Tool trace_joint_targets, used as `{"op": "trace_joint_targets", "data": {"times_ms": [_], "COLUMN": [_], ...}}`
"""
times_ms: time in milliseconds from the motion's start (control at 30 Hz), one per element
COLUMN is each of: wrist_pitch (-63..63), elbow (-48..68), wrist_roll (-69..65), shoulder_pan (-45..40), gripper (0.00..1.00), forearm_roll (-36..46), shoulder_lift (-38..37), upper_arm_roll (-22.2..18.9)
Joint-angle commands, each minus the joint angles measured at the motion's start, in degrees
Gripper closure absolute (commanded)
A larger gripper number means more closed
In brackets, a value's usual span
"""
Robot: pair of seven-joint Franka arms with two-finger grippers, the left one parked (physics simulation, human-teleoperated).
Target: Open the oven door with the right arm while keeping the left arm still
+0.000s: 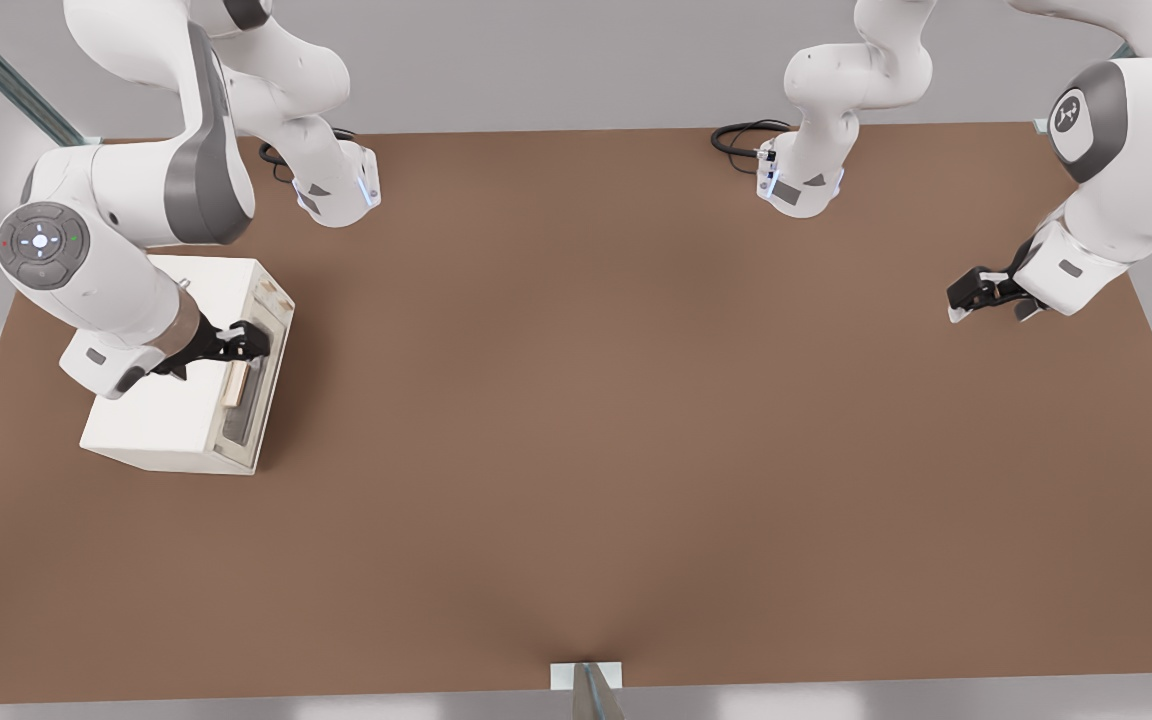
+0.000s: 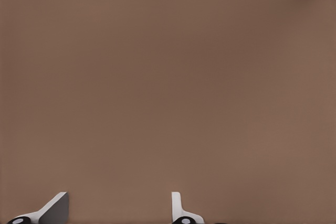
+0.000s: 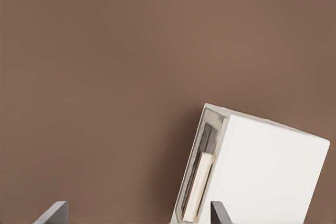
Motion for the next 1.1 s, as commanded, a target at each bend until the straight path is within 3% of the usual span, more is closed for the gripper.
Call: {"op": "trace_joint_targets", "data": {"times_ms": [0, 133, 167, 200, 233, 367, 533, 700, 1067], "wrist_pitch": [0.4, -2.7, -2.9, -2.9, -3.5, -9.6, -12.8, -11.7, -6.9], "elbow": [0.0, 0.9, 0.9, 0.9, 0.9, 0.7, -7.0, -9.8, -14.1], "wrist_roll": [0.4, -0.5, -1.4, -5.3, -5.2, 3.7, 6.4, 16.1, 18.7], "shoulder_pan": [0.1, 2.1, 5.9, 9.0, 12.6, 16.5, 9.2, 9.4, 8.5], "gripper": [0.00, 0.00, 0.74, 1.00, 1.00, 1.00, 1.00, 1.00, 1.00], "forearm_roll": [0.0, -3.0, -10.3, -18.8, -28.6, -41.5, -41.6, -41.5, -41.3], "shoulder_lift": [0.0, 2.7, 3.9, 6.2, 9.8, 20.8, 21.2, 20.1, 19.9], "upper_arm_roll": [0.0, 1.1, 1.1, 1.3, 1.3, 0.6, 0.7, 0.5, 0.5]}}
